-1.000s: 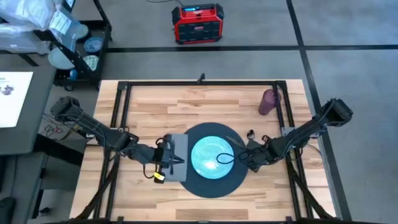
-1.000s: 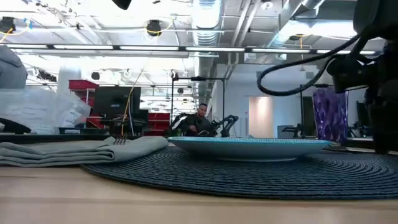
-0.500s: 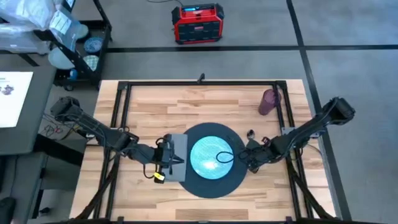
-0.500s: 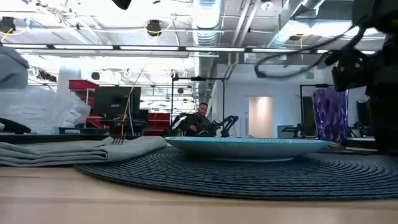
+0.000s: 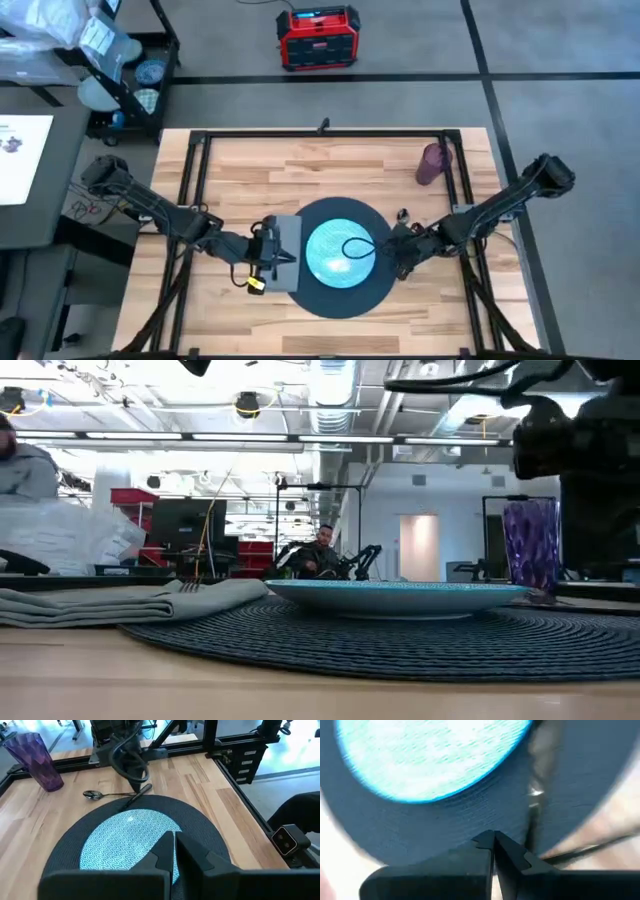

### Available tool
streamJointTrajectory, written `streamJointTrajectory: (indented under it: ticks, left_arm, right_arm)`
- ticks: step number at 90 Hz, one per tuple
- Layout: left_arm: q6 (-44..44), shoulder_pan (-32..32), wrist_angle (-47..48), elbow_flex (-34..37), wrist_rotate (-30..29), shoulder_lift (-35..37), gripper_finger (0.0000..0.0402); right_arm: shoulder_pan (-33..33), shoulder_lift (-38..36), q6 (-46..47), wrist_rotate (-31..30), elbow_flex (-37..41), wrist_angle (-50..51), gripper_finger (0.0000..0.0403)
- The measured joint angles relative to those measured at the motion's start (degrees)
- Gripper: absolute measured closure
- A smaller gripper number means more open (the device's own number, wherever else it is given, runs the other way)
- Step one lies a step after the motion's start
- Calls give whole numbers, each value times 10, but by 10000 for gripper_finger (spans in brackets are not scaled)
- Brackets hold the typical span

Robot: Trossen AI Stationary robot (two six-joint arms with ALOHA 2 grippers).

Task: Set table place
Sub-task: Put the black table knife on the tablemat to the right side of the blue plate

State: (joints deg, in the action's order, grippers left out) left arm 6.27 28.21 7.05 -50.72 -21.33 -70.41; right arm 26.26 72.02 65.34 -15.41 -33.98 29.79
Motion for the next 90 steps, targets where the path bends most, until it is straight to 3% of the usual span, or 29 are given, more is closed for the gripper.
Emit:
streamJointTrajectory:
  ticks: [11,41,64,90]
  left_arm:
    - [2,0,2,0,0,0,401]
    - [4,0,13,0,0,0,401]
    - [6,0,13,0,0,0,402]
    - [15,0,13,0,0,0,401]
  right_arm:
    - [2,0,60,-8,0,80,403]
    - [66,5,138,31,0,93,403]
    - [122,5,208,38,2,89,403]
    - [135,5,242,41,41,28,403]
